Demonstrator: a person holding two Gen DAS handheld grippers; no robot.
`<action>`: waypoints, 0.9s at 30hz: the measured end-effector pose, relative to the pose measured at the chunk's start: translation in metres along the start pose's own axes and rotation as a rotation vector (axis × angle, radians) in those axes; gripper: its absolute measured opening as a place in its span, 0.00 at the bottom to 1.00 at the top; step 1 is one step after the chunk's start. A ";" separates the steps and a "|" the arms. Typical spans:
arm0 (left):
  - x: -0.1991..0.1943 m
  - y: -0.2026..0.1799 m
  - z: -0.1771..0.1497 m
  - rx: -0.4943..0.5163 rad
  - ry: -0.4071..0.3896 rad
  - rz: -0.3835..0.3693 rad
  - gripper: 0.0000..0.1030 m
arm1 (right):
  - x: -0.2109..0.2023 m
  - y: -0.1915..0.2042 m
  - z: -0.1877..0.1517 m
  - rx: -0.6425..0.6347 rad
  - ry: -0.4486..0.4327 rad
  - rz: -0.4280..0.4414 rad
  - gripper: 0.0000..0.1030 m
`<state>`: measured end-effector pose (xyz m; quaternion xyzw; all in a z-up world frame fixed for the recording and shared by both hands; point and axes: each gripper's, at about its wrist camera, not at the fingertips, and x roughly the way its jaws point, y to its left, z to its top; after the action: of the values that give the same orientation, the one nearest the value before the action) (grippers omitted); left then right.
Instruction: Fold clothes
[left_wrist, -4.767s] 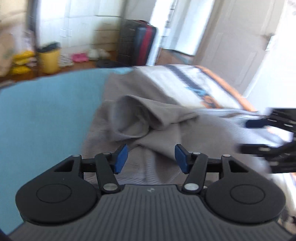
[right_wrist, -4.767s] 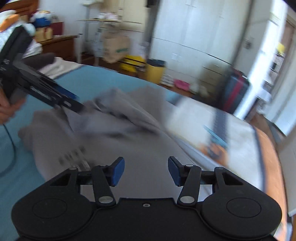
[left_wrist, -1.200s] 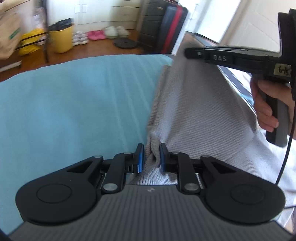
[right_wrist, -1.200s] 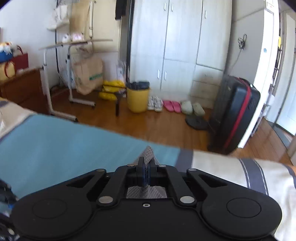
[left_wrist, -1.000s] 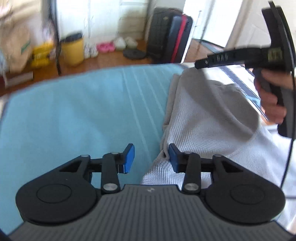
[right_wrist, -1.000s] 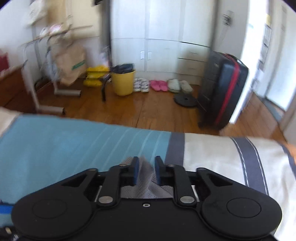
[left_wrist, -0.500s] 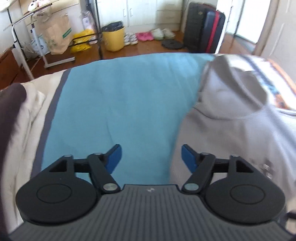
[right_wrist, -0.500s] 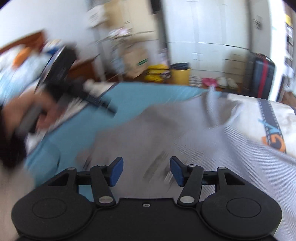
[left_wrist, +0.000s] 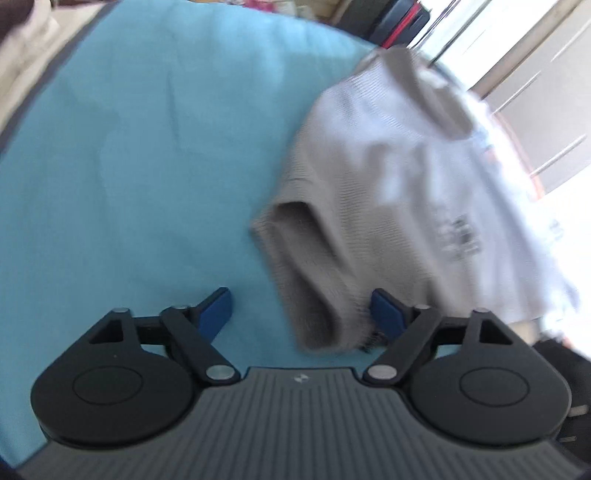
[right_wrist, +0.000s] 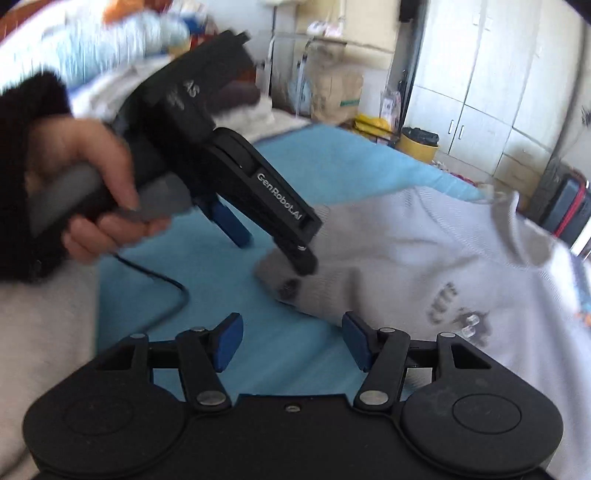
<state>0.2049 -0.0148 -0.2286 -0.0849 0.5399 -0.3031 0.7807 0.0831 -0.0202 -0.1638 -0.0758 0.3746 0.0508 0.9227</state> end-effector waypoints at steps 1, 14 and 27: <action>-0.002 0.002 0.001 -0.033 -0.009 -0.056 0.57 | 0.000 -0.001 -0.003 0.010 0.004 -0.031 0.63; -0.018 -0.007 0.006 -0.010 -0.195 -0.160 0.13 | -0.007 -0.004 -0.021 0.083 -0.038 -0.224 0.64; 0.002 0.001 0.013 -0.076 -0.143 -0.193 0.13 | 0.041 -0.035 0.006 0.483 -0.014 -0.038 0.51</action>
<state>0.2171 -0.0176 -0.2250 -0.1875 0.4833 -0.3495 0.7805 0.1219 -0.0525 -0.1846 0.1406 0.3678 -0.0571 0.9175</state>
